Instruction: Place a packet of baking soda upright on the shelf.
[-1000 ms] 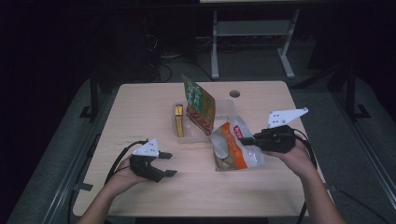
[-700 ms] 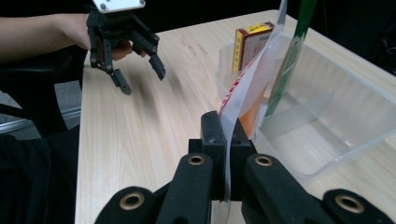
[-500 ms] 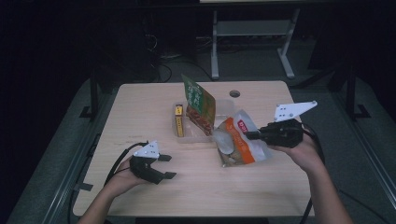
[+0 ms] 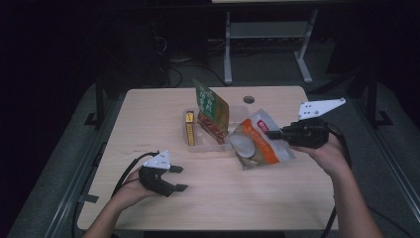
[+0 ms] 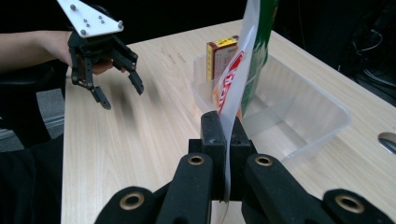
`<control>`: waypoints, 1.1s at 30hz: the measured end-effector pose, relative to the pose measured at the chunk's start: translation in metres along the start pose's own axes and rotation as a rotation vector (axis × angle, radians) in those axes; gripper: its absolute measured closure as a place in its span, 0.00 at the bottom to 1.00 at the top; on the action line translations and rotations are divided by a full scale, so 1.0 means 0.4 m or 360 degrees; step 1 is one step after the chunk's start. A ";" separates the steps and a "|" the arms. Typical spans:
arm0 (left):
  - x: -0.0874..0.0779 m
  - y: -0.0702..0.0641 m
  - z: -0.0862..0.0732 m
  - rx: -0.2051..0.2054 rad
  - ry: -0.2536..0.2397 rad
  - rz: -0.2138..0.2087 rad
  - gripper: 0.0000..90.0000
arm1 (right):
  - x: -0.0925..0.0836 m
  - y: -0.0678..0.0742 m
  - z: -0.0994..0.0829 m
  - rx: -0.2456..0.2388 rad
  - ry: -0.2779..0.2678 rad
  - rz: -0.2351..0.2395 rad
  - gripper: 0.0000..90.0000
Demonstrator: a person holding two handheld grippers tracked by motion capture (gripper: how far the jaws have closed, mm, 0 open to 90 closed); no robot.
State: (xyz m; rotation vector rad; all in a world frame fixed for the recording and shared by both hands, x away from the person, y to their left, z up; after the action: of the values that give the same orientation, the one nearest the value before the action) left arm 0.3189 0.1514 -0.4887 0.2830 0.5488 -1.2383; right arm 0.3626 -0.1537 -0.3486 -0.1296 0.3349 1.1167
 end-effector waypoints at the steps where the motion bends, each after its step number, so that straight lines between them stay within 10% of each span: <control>1: 0.000 0.001 0.000 0.0004 0.0003 0.0002 0.37 | -0.003 -0.001 0.001 0.0001 0.0000 -0.0004 1.00; 15: 0.008 -0.003 -0.002 -0.0016 0.0014 -0.0010 0.36 | -0.050 -0.023 -0.007 -0.0002 0.0022 -0.0093 1.00; 33: 0.014 -0.005 -0.007 0.0017 0.0033 -0.0026 0.36 | 0.033 -0.117 0.089 0.0041 0.0064 -0.0205 1.00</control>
State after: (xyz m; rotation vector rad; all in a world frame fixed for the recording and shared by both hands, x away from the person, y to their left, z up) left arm 0.3175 0.1476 -0.4937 0.3011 0.5636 -1.2559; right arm 0.4168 -0.1534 -0.3224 -0.1491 0.3717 0.9833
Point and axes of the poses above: each handheld gripper's, and its own axes: x roughly forward along the jaws, z roughly out of its top, y roughly to its left, the point moved 9 cm from there along x, roughly forward along the jaws, and after that the axes turned 10 degrees about -y, right-handed, at the moved point
